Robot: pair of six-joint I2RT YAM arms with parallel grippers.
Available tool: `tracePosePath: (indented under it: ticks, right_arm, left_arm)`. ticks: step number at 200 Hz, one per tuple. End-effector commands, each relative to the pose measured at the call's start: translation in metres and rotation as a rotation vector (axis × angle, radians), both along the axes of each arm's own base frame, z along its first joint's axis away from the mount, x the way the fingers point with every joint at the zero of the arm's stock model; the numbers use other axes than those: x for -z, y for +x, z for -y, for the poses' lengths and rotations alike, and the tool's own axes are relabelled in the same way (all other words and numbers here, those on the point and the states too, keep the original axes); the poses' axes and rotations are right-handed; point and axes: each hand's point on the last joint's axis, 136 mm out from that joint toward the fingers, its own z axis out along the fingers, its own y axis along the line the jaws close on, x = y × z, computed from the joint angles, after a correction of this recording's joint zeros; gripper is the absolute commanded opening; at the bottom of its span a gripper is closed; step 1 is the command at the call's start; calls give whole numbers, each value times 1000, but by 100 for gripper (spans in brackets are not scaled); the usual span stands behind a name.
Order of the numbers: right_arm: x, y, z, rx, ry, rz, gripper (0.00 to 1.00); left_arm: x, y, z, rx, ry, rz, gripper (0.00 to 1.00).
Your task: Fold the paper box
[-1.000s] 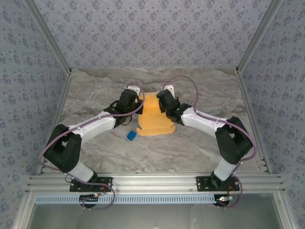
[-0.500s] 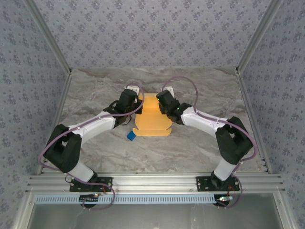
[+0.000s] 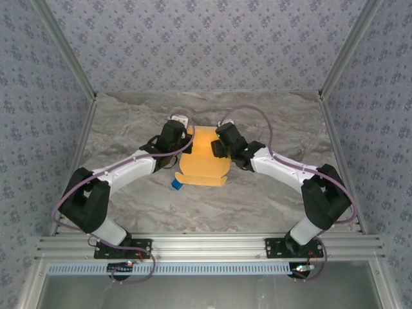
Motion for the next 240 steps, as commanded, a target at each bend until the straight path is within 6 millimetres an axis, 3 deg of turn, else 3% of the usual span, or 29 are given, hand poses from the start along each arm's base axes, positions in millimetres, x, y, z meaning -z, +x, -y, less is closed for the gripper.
tracePosePath:
  ticks: [1,28,60,98,128,202,240]
  right_arm:
    - [-10,-9,-6,-51,40,-3,64]
    - [-15,-20,-14,-141,85,-19,76]
    - [-31,-33,-10,-217,122,1,88]
    - [-42,-48,1,-320,153,0,90]
    - [-36,-43,9,-335,201,-22,78]
    - [-14,-19,-1,-310,174,-16,44]
    - [-13,-8,0,-244,126,12,33]
  left_arm:
    - [-21,9,3,-8,-24,39,0]
    - [-22,8,4,-6,-22,40,0]
    - [-22,8,2,-7,-22,41,0]
    - [-21,7,3,-6,-22,40,0]
    - [-22,8,3,-5,-28,42,0]
    - [-23,8,5,2,-24,42,0]
    - [-24,7,6,3,-28,43,0]
